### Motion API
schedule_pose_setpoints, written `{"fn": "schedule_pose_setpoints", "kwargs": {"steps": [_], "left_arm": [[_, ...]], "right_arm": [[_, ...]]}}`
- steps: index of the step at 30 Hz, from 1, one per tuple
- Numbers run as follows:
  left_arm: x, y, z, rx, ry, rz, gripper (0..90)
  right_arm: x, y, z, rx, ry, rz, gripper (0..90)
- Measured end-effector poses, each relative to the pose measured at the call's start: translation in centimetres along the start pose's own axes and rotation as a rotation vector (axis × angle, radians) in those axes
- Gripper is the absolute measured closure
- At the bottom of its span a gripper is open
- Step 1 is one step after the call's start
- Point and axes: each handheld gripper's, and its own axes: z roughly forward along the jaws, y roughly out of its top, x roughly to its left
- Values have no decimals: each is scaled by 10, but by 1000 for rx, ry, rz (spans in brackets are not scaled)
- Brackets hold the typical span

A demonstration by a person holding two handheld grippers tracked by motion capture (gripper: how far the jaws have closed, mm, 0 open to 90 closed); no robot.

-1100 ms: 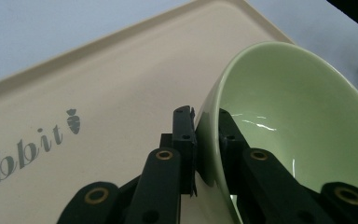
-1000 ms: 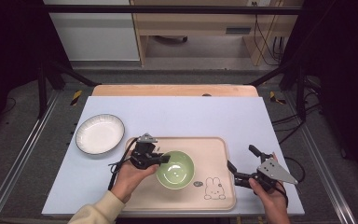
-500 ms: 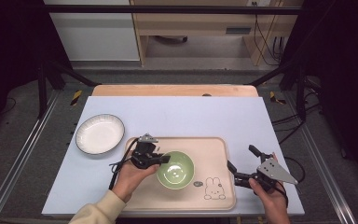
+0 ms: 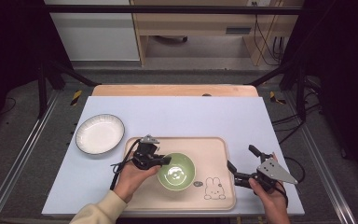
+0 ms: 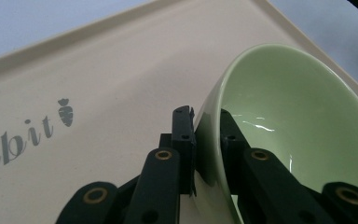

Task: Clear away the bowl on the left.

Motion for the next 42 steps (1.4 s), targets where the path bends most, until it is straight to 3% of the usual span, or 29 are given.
{"fn": "schedule_pose_setpoints", "kwargs": {"steps": [32,33,42], "left_arm": [[8,-5,6,9,-25,-47,821],[8,-5,8,-5,-42,-37,821],[7,-5,8,-6,-32,-30,823]], "right_arm": [[0,0,0,3,4,0,57],[0,0,0,3,4,2,57],[1,0,1,6,7,-3,57]]}}
